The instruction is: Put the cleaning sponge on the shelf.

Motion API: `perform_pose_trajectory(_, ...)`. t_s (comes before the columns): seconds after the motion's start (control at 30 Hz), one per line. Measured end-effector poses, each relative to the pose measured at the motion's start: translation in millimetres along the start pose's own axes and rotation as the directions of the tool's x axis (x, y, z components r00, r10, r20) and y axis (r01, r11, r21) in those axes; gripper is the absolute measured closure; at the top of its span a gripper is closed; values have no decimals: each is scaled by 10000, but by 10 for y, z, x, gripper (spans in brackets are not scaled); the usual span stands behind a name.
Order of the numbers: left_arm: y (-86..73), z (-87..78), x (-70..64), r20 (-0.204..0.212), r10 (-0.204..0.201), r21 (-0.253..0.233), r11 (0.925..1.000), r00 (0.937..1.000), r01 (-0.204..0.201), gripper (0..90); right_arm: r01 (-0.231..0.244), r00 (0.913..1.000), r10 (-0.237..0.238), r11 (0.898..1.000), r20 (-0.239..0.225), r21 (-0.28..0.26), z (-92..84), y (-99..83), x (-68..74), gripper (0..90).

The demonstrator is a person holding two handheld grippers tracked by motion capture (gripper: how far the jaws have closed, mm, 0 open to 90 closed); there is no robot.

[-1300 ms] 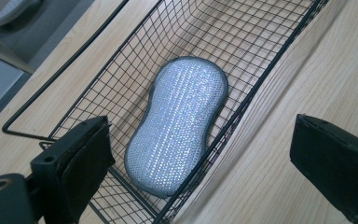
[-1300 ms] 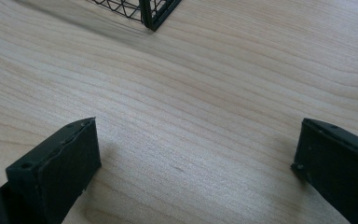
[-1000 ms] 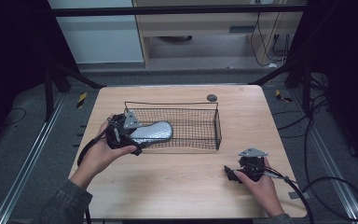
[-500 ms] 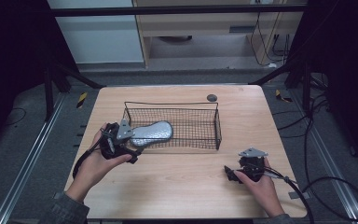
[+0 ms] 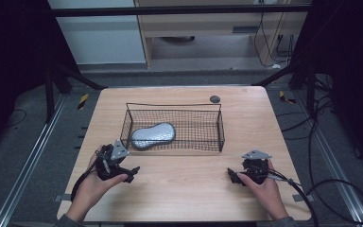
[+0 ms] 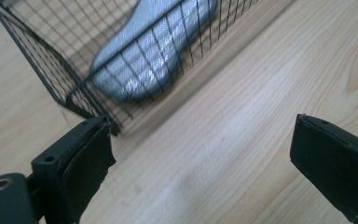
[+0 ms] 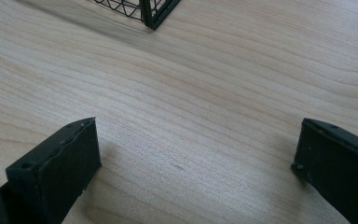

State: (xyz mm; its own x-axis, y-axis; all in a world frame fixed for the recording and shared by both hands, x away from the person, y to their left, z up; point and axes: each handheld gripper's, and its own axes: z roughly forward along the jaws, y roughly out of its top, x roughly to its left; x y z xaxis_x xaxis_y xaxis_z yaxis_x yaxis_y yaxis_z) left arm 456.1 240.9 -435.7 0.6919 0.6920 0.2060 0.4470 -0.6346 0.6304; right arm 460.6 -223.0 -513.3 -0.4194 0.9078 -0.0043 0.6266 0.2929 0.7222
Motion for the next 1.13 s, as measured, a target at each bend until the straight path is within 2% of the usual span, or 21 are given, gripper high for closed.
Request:
perform_pose_trajectory(0.13, -167, 81, 51, -123, -396, 223, 9990, 9991, 398, 51, -5, 10000, 5, 10000, -5, -2, -1, -1, 0, 4)
perform_pose_trajectory(0.2, -247, 119, 95, -283, -385, 522, 9978, 9989, 400, 50, 1, 10000, -1, 10000, 0, 4, -2, -2, -1, 4)
perform_pose_trajectory(0.3, -364, 193, 168, -421, -722, 662, 9950, 9965, 749, 50, 7, 10000, -7, 10000, -10, 0, -2, -2, -1, 4)
perform_pose_trajectory(0.4, -444, 251, 240, -722, -828, 833, 9926, 9939, 887, 49, 9, 10000, -9, 10000, -9, 2, -2, -2, -1, 4)
perform_pose_trajectory(0.47, -482, 272, 287, -750, -1090, 697, 9910, 9912, 1142, 49, 7, 10000, -7, 10000, -9, 1, -2, -2, -1, 4)
perform_pose_trajectory(0.67, -569, 361, 399, -944, -1427, 720, 9861, 9853, 1497, 46, 2, 10000, -2, 10000, -2, 6, -2, -1, -1, 4)
perform_pose_trajectory(0.83, -608, 400, 464, -872, -1754, 417, 9829, 9806, 1795, 22, 10, 10000, -10, 10000, -15, 3, -1, -1, -1, 4)
perform_pose_trajectory(0.9, -636, 427, 485, -669, -1922, 147, 9810, 9791, 1936, 9, 11, 10000, -11, 10000, -17, 3, -1, -1, -1, 4)
perform_pose_trajectory(0.93, -658, 443, 500, -505, -2121, -4, 9772, 9759, 2123, 1, 2, 10000, -2, 10000, -16, 0, -1, -1, -1, 4)
perform_pose_trajectory(1.0, -709, 483, 522, -26, -2728, -365, 9614, 9621, 2726, 0, 13, 10000, -13, 10000, -15, 0, -1, -1, -1, 4)
perform_pose_trajectory(1.03, -738, 497, 528, 72, -2753, -634, 9593, 9613, 2752, 0, 13, 10000, -13, 10000, -15, 0, -1, -1, -1, 4)
perform_pose_trajectory(1.13, -739, 497, 538, 131, -2701, -640, 9606, 9627, 2704, 0, 11, 10000, -11, 10000, -13, 3, -1, -1, -1, 4)
